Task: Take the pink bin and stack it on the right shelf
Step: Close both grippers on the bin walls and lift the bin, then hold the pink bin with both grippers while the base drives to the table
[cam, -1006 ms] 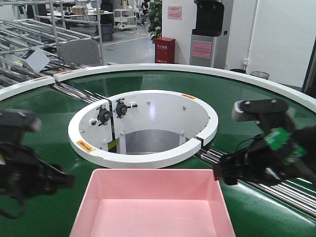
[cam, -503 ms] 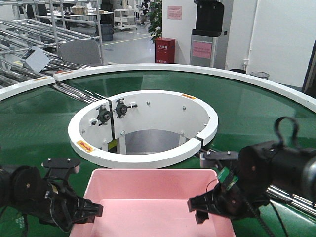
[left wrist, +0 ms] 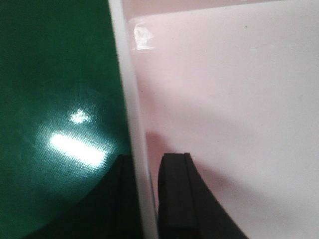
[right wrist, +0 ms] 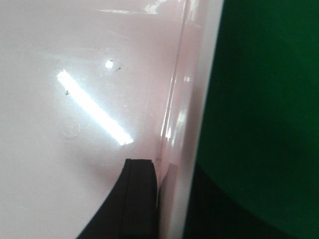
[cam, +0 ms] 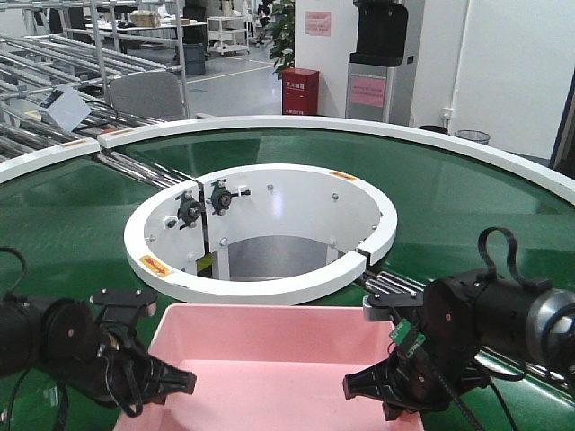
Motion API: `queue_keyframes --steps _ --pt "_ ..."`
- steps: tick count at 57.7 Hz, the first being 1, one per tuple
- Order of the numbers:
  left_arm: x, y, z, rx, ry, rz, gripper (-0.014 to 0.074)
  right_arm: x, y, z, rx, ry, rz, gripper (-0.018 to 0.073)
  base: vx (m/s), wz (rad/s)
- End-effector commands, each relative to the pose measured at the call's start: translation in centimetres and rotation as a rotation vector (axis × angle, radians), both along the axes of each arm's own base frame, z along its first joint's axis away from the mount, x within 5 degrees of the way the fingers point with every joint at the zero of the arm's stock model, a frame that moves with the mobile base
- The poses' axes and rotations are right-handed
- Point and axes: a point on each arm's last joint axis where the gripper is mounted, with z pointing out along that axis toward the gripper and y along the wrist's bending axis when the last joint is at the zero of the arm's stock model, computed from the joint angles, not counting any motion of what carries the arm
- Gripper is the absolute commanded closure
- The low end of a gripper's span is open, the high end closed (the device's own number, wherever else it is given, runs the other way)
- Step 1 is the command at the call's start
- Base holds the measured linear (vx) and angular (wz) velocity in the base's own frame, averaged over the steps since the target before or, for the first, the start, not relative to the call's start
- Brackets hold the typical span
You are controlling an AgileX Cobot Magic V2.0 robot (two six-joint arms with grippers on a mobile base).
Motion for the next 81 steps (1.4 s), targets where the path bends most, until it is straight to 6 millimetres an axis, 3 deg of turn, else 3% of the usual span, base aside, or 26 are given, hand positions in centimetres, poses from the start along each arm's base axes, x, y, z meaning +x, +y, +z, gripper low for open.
queue_keyframes --steps 1,10,17,30,38,81 --pt "0.1 -0.3 5.6 -0.051 -0.172 -0.014 0.0604 -0.5 -0.5 5.4 0.017 -0.189 0.035 0.0571 0.0 0.0" --pt "-1.6 0.3 10.1 -0.088 -0.291 -0.014 0.0601 -2.6 -1.2 10.1 0.047 -0.313 0.034 0.0569 0.0 0.0" --pt "-4.0 1.2 13.8 -0.113 -0.372 -0.017 0.0599 -5.1 -2.0 14.2 0.088 -0.422 0.029 0.0569 0.0 0.0" --pt "-8.1 2.6 18.7 -0.158 -0.498 -0.021 0.0598 -8.9 -3.2 18.7 0.141 -0.555 0.023 0.0569 0.0 0.0" --pt "-8.9 2.9 19.6 -0.178 -0.53 -0.013 0.0598 -9.4 -3.4 19.2 0.145 -0.569 0.022 0.0568 0.0 0.0" --pt "-8.9 2.9 19.6 -0.178 -0.538 -0.013 0.0598 -9.4 -3.3 19.2 0.156 -0.563 0.02 0.0568 0.0 0.0"
